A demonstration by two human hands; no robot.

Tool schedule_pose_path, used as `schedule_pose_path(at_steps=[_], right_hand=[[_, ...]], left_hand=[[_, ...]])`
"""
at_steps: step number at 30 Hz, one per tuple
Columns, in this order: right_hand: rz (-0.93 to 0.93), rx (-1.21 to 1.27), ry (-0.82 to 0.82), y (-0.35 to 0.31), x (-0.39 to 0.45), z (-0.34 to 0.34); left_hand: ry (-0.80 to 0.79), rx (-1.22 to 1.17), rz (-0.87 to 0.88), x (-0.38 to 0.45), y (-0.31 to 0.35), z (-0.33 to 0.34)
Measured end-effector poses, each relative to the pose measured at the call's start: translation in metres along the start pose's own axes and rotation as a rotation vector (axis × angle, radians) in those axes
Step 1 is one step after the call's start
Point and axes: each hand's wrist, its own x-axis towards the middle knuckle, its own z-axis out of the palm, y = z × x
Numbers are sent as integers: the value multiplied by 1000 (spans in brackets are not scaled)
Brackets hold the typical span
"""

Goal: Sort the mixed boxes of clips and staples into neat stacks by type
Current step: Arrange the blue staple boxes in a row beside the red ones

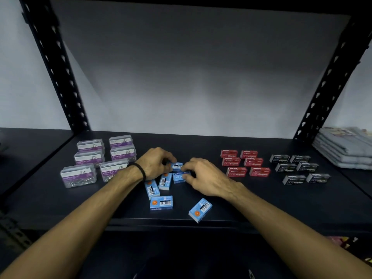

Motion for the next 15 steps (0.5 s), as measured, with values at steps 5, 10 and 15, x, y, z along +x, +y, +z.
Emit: schedule_pose_path(at_steps=[5, 10, 15], right_hand=[[15, 11, -70, 4, 2, -4], [28, 10, -104, 8, -3, -5], [29, 40, -79, 8, -5, -5]], left_hand=[[-23, 4, 40, 2, 1, -2], [-1, 24, 80, -1, 1, 1], [93, -41, 67, -2, -1, 4]])
